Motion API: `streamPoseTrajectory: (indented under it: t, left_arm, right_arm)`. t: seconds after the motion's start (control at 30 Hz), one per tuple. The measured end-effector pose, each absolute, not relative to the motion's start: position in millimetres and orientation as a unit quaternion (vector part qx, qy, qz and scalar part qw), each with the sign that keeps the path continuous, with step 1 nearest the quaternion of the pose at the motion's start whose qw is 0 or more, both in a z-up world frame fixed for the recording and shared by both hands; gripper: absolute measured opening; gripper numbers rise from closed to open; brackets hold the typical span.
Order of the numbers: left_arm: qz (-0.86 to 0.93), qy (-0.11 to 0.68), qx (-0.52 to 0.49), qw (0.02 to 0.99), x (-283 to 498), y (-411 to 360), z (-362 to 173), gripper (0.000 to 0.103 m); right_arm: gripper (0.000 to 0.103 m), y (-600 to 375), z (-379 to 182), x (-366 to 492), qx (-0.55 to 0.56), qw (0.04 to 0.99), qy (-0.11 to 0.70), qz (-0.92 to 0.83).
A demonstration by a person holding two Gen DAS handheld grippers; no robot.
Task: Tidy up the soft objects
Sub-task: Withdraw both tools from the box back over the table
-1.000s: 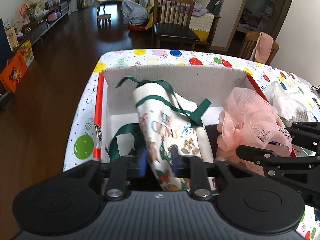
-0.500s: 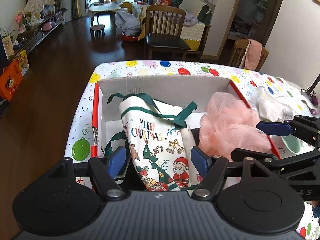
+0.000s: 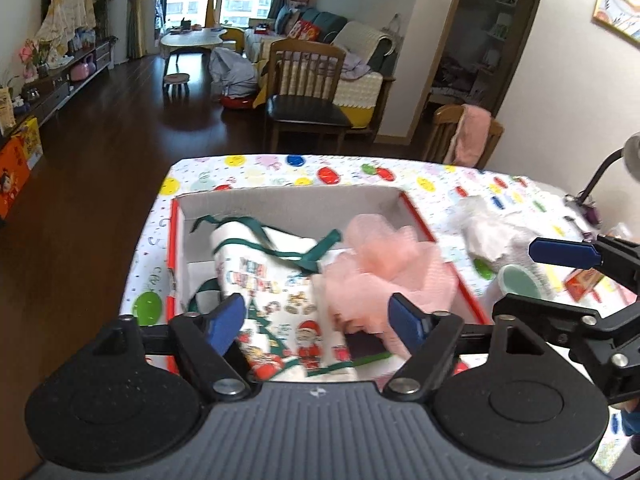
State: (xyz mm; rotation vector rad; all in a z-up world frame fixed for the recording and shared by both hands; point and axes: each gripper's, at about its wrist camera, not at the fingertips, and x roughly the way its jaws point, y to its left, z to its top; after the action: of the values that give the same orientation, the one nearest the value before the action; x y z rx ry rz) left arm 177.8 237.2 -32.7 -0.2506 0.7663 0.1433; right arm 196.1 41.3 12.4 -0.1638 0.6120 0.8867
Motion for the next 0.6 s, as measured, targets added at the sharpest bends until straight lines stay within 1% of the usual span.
streamPoseTrajectory:
  t: [0.13, 0.23, 0.33, 0.4, 0.47, 0.6]
  left_arm:
    - [0.057, 0.362, -0.127, 0.922, 172.2, 223.5, -21.0, 0.081]
    - [0.048, 0.355, -0.124, 0.925, 169.0, 208.8, -13.5, 0.086]
    - [0.037, 0.346, -0.117, 0.93, 165.7, 191.6, -7.1, 0.087]
    - [0.031, 0.342, -0.112, 0.933, 164.3, 179.0, -3.9, 0.091]
    - [0.024, 0.338, -0.112, 0.934, 164.8, 166.6, -1.3, 0.099]
    - [0.013, 0.331, -0.112, 0.937, 166.4, 141.8, 0.4, 0.1]
  right_arm:
    - [0.098, 22.0, 25.6, 190.6, -0.063, 0.861, 0.277, 0.421]
    - [0.102, 6.6, 33.6, 183.2, -0.054, 0.868, 0.264, 0.417]
    - [0.103, -11.7, 39.5, 180.4, -0.047, 0.873, 0.254, 0.413]
    - [0.103, -24.4, 42.6, 179.8, -0.04, 0.877, 0.25, 0.408]
    - [0.103, -38.5, 44.2, 177.7, -0.033, 0.881, 0.246, 0.402]
    - [0.103, -72.1, 44.6, 178.2, -0.033, 0.894, 0.237, 0.379]
